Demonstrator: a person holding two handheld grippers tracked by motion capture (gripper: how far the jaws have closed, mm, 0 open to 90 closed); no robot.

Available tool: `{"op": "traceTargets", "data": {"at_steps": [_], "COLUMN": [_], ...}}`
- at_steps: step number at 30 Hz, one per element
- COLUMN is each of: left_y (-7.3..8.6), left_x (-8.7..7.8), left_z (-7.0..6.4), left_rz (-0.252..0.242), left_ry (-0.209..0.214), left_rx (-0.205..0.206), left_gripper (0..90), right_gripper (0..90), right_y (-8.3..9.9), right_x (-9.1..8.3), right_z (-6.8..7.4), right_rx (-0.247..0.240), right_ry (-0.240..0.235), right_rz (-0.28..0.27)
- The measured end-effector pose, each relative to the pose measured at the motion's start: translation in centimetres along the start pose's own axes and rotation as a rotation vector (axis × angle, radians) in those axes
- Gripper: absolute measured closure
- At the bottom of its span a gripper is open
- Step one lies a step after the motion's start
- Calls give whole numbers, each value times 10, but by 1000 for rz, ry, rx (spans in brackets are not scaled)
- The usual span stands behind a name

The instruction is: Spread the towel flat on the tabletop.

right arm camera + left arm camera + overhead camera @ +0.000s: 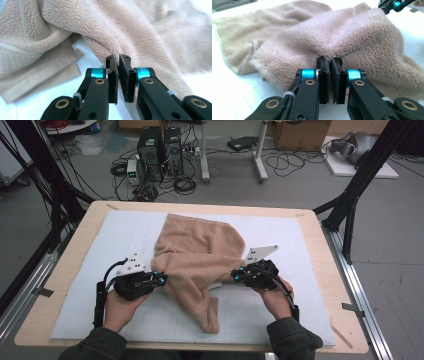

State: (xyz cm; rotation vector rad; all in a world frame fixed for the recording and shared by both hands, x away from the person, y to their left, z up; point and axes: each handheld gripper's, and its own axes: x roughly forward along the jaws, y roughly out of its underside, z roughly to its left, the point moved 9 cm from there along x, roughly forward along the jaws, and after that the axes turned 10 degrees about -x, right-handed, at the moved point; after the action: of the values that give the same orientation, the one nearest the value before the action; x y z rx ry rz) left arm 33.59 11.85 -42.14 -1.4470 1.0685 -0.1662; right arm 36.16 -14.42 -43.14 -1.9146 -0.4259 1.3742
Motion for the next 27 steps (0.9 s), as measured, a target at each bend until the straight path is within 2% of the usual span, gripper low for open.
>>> {"op": "traceTargets", "data": {"at_steps": [3, 4, 7, 11, 16, 18, 20, 21, 22, 24, 27], "left_y": [-4, -4, 2, 8, 13, 14, 14, 13, 12, 8, 7], "left_x": [1, 2, 13, 37, 68, 73, 72, 69, 65, 54, 36], "left_z": [1, 3, 10, 21, 45, 49, 50, 49, 48, 45, 36], "left_rz": [-11, -7, 41, 99, 153, 166, 161, 163, 156, 128, 90], "left_ry": [-20, -30, -40, -97, -129, -128, -124, -128, -132, -128, -108], "left_rx": [10, 10, 2, 32, -38, -56, -50, -39, -26, -12, -4], "left_gripper": [858, 858, 858, 858, 857, 856, 851, 841, 819, 739, 641], "right_gripper": [859, 859, 859, 859, 859, 858, 852, 838, 784, 737, 676], "right_y": [2, 4, 14, 24, 30, 31, 32, 31, 30, 27, 23], "right_x": [-11, -12, -10, 5, 19, 22, 24, 24, 22, 17, 6], "right_z": [-6, -8, -13, -15, -30, -38, -42, -43, -42, -38, -26], "right_rx": [9, 9, 40, 50, 96, 123, 139, 132, 134, 132, 100], "right_ry": [18, 37, 30, 20, 26, 27, 19, 16, 17, 8, 25], "right_rz": [-10, 5, 20, 51, 70, 68, 67, 65, 61, 39, 12]}}
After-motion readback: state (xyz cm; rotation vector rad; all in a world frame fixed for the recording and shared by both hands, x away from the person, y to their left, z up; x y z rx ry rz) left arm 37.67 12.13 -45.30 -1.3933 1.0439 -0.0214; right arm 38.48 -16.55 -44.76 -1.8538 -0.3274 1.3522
